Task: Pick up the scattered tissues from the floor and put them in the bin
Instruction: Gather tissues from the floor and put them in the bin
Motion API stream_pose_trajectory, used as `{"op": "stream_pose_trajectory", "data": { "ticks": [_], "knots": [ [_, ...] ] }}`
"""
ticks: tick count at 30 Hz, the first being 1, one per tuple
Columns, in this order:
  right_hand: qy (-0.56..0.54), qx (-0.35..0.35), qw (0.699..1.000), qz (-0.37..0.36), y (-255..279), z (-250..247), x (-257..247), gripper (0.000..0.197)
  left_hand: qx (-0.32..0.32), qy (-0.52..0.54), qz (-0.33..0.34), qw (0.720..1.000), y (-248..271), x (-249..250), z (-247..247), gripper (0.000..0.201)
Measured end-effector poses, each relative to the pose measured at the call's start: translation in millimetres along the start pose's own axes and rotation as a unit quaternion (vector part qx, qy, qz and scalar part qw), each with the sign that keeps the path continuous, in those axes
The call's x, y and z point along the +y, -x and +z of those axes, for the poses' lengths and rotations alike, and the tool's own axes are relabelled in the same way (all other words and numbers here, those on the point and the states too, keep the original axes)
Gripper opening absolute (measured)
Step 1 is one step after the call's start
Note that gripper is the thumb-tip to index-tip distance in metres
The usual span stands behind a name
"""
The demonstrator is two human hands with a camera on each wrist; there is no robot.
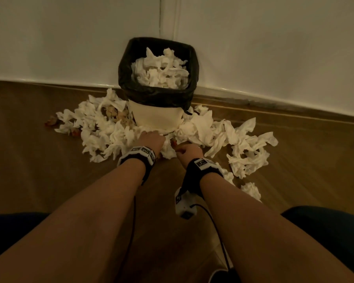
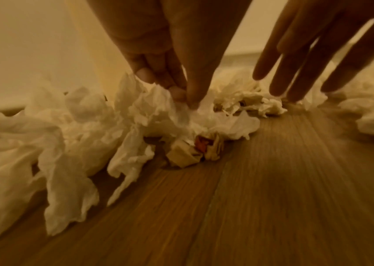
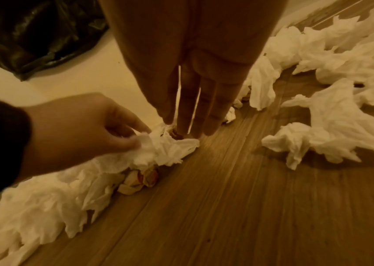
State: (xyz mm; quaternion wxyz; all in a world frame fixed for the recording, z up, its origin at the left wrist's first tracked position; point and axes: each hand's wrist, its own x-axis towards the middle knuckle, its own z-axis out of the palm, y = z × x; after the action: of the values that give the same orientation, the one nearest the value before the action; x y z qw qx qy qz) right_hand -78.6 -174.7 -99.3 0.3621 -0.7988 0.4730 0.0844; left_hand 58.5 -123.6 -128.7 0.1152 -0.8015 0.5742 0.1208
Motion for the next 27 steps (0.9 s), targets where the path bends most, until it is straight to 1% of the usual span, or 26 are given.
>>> {"op": "stream_pose_trajectory", "data": {
  "ticks": [2, 3, 4, 6, 8, 10, 12, 14, 16, 18, 20, 21, 22, 23, 24, 26, 27],
  "knots": [
    [0.005, 0.003, 1.0, 0.015, -1, 1, 2, 0.026, 0.06, 0.053, -0.013, 0.997, 2, -3, -2, 0.038],
    [0.01, 0.004, 1.0, 0.021, -3, 2, 3, 0.026, 0.095, 0.104, -0.022, 0.99, 4, -4, -4, 0.038],
    [0.016, 0.005, 1.0, 0.026, -4, 3, 3, 0.026, 0.125, 0.168, -0.027, 0.978, 7, -6, -6, 0.038],
    [0.015, 0.007, 0.999, 0.032, -7, 6, 2, 0.027, 0.172, 0.28, -0.032, 0.944, 17, -10, -9, 0.036],
    [0.01, 0.004, 0.999, 0.03, -11, 11, -2, 0.028, 0.218, 0.336, -0.051, 0.915, 27, -17, -10, 0.034],
    [0.026, -0.002, 0.999, 0.02, -16, 16, -5, 0.034, 0.246, 0.384, -0.073, 0.887, 37, -24, -8, 0.03],
    [0.058, -0.015, 0.998, 0.004, -20, 24, -10, 0.043, 0.264, 0.424, -0.086, 0.862, 45, -32, -4, 0.028],
    [0.103, -0.032, 0.994, -0.024, -23, 35, -17, 0.047, 0.279, 0.435, -0.1, 0.85, 50, -41, 1, 0.026],
    [0.141, -0.052, 0.987, -0.05, -24, 47, -22, 0.048, 0.26, 0.436, -0.132, 0.851, 55, -47, 8, 0.023],
    [0.159, -0.067, 0.983, -0.063, -23, 61, -26, 0.048, 0.227, 0.445, -0.18, 0.847, 59, -51, 14, 0.02],
    [0.177, -0.066, 0.979, -0.07, -22, 70, -29, 0.047, 0.194, 0.477, -0.223, 0.828, 64, -52, 16, 0.019],
    [0.184, -0.062, 0.978, -0.074, -21, 73, -32, 0.046, 0.169, 0.501, -0.24, 0.814, 65, -51, 17, 0.02],
    [0.189, -0.057, 0.977, -0.077, -21, 76, -34, 0.045, 0.142, 0.516, -0.254, 0.806, 66, -50, 16, 0.026],
    [0.191, -0.053, 0.977, -0.077, -21, 77, -38, 0.044, 0.115, 0.515, -0.262, 0.808, 67, -50, 15, 0.033],
    [0.19, -0.049, 0.978, -0.073, -22, 78, -42, 0.042, 0.093, 0.499, -0.26, 0.821, 68, -49, 13, 0.037],
    [0.184, -0.044, 0.98, -0.064, -23, 79, -47, 0.04, 0.084, 0.451, -0.235, 0.857, 71, -48, 9, 0.03],
    [0.182, -0.041, 0.98, -0.062, -24, 80, -49, 0.039, 0.089, 0.439, -0.228, 0.865, 73, -48, 8, 0.027]
  ]
}}
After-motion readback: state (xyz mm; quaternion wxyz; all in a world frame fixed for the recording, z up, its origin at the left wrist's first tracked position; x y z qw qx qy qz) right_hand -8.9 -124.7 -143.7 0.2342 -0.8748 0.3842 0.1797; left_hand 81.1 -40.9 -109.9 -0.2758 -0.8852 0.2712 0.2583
